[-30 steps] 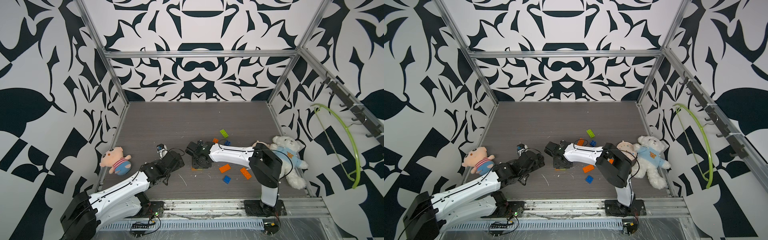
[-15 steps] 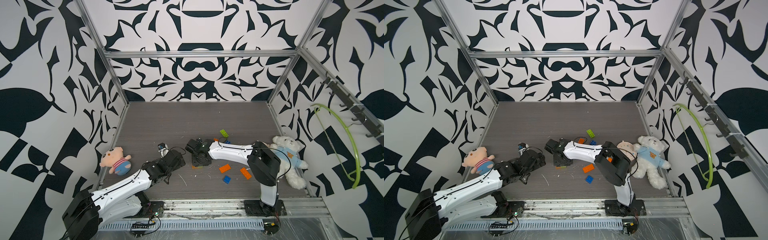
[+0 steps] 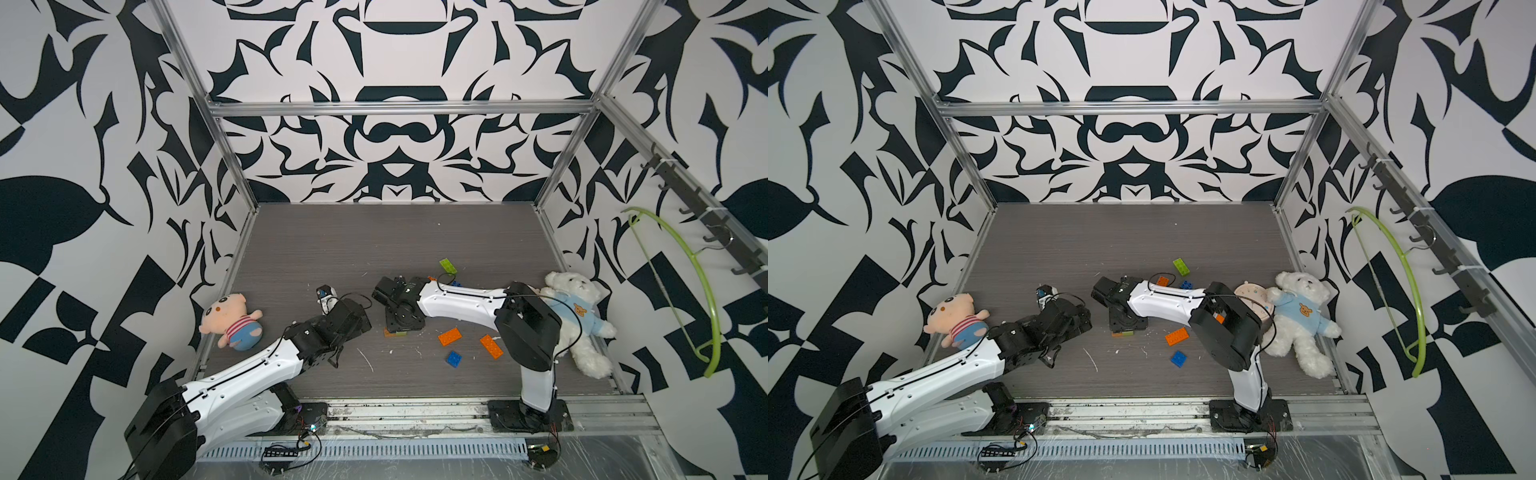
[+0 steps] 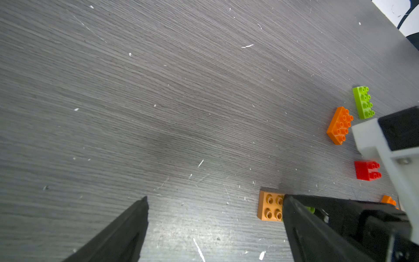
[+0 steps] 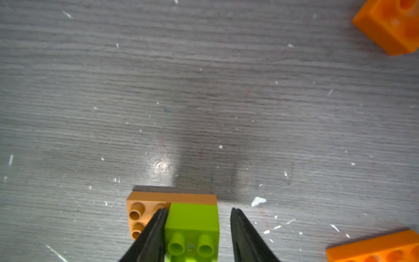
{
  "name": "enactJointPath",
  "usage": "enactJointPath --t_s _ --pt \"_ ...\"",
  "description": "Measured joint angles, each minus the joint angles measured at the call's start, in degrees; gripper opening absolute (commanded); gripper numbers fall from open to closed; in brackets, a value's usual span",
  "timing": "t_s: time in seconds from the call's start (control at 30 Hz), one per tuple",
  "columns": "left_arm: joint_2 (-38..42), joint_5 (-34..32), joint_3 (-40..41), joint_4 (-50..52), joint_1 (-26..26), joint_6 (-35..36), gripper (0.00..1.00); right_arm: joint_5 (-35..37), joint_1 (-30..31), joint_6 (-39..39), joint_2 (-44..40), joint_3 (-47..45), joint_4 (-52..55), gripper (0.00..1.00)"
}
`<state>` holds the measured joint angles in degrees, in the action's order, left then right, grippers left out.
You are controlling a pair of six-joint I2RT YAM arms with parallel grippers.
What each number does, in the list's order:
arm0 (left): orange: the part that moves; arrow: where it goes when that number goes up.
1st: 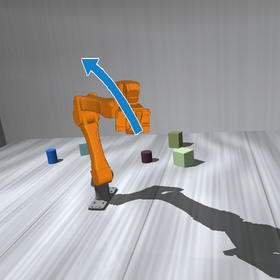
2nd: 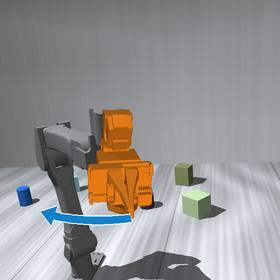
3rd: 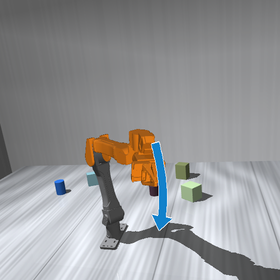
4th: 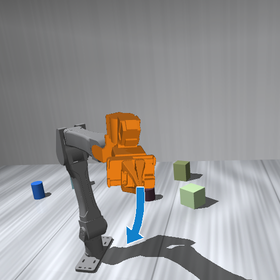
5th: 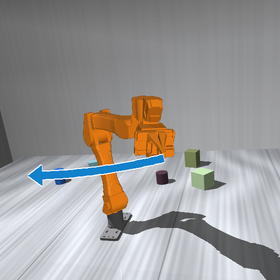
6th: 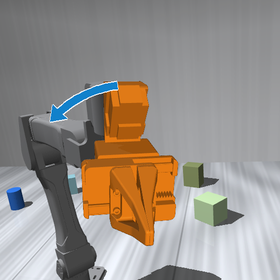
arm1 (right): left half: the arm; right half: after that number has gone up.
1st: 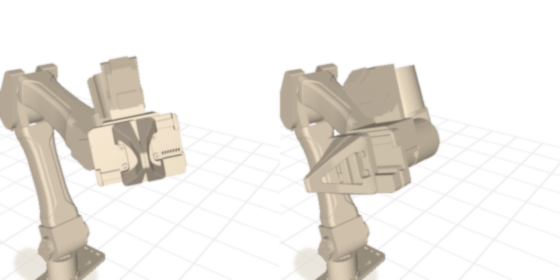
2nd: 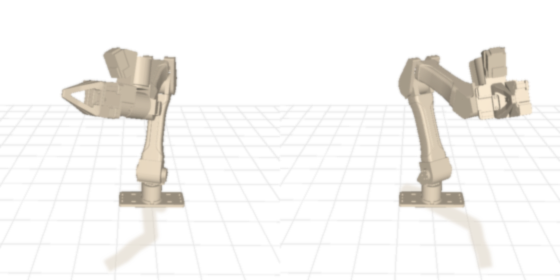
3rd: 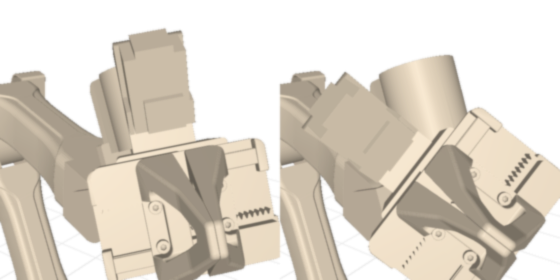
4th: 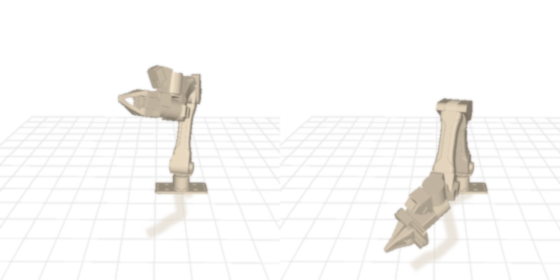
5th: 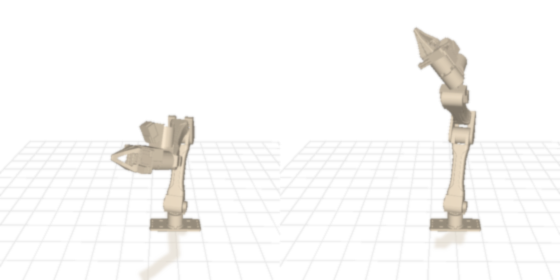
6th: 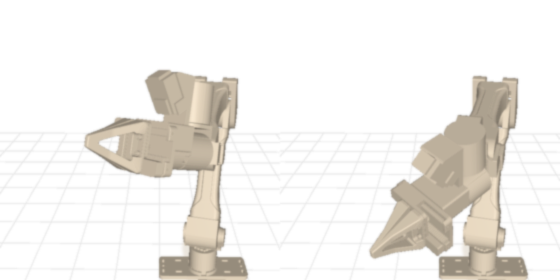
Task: Assemble the number 5 with lego
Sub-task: Assemble the lego brick with the lego brick.
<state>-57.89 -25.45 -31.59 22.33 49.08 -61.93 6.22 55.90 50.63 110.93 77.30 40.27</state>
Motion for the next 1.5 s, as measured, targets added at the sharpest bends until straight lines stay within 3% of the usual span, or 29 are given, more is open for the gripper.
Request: enactJointPath --t_s 0.7,1.03,1.17,1.27,1.5 --pt "-4.6 8.8 0.0 -6.0 0.0 -1.3 0.99 -1.2 0.1 1.5 -5.2 -2.7 -1.1 0.45" --pt "-4.2 8.7 0.3 -6.7 0.0 -2.8 0.99 -2.4 0.1 2.4 -4.2 -3.3 -1.5 0.36" --pt "-3.7 8.3 0.4 -6.7 0.0 -3.0 0.99 -2.4 0.1 2.8 -4.2 -3.3 -1.4 0.38" --pt "-3.3 8.1 0.5 -6.7 0.0 -3.1 0.99 -2.3 0.1 3.1 -4.2 -3.3 -1.4 0.33" --pt "-3.0 7.3 0.5 -6.6 0.0 -3.2 0.99 -2.3 0.1 3.2 -4.2 -3.3 -1.4 0.32"
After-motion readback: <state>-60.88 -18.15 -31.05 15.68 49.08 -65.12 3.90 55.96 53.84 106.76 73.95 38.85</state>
